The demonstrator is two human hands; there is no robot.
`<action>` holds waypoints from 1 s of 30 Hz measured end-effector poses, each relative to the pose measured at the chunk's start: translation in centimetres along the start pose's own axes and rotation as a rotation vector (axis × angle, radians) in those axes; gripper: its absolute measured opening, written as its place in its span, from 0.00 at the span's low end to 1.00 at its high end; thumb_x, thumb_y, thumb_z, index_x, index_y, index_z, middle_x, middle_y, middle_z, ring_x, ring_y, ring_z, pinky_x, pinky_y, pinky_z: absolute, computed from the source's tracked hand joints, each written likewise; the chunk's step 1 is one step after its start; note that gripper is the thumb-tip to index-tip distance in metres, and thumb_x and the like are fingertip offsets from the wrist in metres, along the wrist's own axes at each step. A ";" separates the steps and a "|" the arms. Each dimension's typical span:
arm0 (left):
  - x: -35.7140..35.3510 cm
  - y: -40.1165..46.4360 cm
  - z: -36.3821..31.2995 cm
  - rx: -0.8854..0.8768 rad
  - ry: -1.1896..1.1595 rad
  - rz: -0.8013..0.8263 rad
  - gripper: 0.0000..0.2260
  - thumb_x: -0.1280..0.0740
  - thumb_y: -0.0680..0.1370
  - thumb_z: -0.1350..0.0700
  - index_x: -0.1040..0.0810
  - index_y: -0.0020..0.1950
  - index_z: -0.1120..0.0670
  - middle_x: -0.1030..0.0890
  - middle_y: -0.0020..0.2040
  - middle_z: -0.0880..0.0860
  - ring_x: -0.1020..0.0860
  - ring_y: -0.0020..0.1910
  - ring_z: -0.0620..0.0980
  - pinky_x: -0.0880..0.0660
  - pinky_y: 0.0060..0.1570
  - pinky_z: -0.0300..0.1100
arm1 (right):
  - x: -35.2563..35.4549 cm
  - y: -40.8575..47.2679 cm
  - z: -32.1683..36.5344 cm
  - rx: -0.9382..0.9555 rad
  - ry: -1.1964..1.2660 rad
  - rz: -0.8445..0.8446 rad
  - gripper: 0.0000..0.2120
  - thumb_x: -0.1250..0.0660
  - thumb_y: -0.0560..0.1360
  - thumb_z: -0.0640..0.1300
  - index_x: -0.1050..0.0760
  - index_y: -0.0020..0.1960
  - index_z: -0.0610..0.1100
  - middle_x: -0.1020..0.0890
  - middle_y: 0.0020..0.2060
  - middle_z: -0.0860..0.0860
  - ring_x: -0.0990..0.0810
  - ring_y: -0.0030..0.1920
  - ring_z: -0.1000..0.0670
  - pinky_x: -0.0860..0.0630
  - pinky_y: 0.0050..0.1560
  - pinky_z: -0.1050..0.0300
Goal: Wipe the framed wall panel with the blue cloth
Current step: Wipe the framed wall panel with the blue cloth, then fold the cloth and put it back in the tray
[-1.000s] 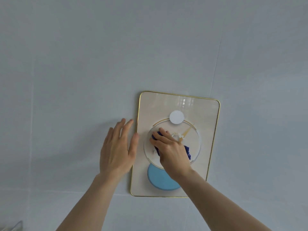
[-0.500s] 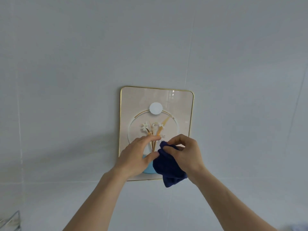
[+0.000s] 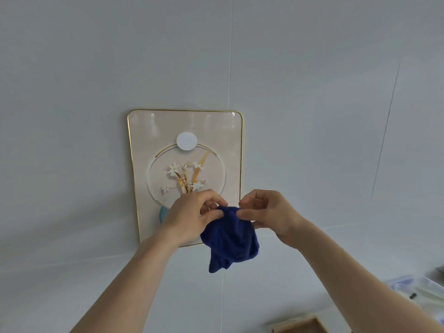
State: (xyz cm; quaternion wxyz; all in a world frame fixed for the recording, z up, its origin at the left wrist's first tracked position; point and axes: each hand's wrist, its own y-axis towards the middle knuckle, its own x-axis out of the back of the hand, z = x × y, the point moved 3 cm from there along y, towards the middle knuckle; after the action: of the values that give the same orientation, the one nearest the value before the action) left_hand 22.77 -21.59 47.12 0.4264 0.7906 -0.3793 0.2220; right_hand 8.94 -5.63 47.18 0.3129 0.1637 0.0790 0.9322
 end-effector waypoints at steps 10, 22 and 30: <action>-3.6 0.6 -0.2 -0.042 0.314 0.012 0.08 0.27 0.77 0.46 0.22 0.54 0.39 0.16 0.45 0.41 0.21 0.47 0.45 0.24 0.49 0.43 | 2.9 0.3 -1.4 0.097 -0.700 -0.028 0.09 0.24 0.73 0.39 0.15 0.51 0.50 0.14 0.39 0.55 0.15 0.47 0.51 0.17 0.56 0.49; -9.2 1.7 -0.3 0.010 0.385 0.063 0.11 0.27 0.77 0.45 0.30 0.45 0.41 0.22 0.44 0.44 0.24 0.47 0.51 0.31 0.44 0.45 | 6.4 0.2 -5.8 0.039 -0.877 -0.002 0.07 0.27 0.77 0.44 0.17 0.53 0.54 0.18 0.40 0.61 0.18 0.50 0.50 0.20 0.53 0.50; -17.3 2.3 -1.1 0.052 0.334 0.135 0.10 0.26 0.76 0.47 0.27 0.45 0.43 0.23 0.40 0.39 0.22 0.45 0.48 0.31 0.45 0.44 | 10.8 -1.0 -12.3 -0.067 -0.909 -0.001 0.05 0.29 0.78 0.46 0.17 0.51 0.54 0.15 0.44 0.56 0.18 0.51 0.47 0.23 0.49 0.52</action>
State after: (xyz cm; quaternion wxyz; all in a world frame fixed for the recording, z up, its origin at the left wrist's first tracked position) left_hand 10.33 -14.33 37.21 0.4467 0.7265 -0.3495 0.3879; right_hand -3.01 1.18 38.22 0.3212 0.5460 -0.0964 0.7678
